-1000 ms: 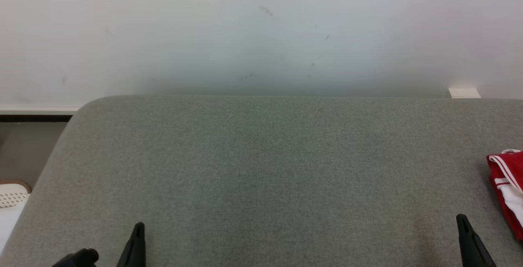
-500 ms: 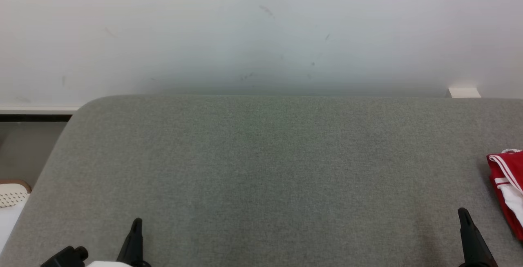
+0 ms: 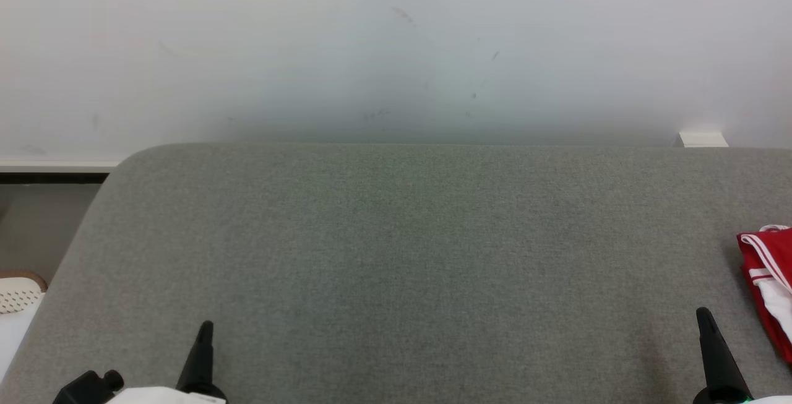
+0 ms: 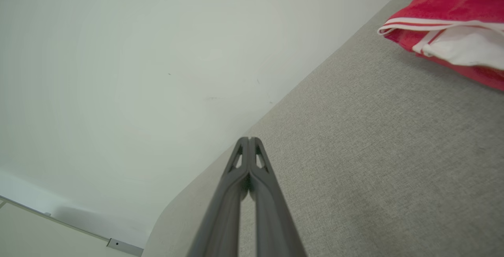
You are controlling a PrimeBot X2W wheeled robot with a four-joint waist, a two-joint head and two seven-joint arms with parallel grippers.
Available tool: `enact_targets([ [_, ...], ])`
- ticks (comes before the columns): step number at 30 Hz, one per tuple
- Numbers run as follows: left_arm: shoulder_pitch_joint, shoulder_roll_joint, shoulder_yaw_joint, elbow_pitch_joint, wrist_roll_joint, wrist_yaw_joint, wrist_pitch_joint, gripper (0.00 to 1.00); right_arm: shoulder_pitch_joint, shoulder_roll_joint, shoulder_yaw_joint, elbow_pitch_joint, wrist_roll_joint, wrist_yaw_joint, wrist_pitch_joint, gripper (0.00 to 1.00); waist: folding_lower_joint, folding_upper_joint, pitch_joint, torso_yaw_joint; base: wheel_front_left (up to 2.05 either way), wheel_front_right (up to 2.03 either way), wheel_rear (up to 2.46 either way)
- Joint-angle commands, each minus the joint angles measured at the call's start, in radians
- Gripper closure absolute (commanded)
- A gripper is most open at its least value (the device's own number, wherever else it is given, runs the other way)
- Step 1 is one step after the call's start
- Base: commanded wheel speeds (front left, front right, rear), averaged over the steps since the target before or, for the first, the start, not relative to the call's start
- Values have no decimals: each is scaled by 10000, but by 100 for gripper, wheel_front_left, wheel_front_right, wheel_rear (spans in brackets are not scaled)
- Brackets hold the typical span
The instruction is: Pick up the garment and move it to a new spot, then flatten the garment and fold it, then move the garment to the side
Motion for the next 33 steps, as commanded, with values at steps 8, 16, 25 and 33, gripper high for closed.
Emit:
enact_targets([
  [8, -309, -68, 292, -23, -1097, -204, 300, 100, -395, -112, -44, 225, 1099, -10, 78, 100, 0, -1, 9, -3, 0, 0, 0],
  [16, -389, -158, 465, 22, -1910, -346, 521, 100, -574, -115, -68, 464, 1891, -11, 131, 100, 0, -1, 17, -5, 0, 0, 0],
  [25, -461, -236, 631, 59, -2658, -461, 734, 100, -745, -114, -98, 686, 2630, -12, 179, 100, 0, -1, 26, -8, 0, 0, 0],
  [33, -547, -314, 778, 97, -3332, -571, 923, 100, -916, -109, -128, 882, 3309, -14, 238, 100, 0, -1, 34, -11, 0, 0, 0],
])
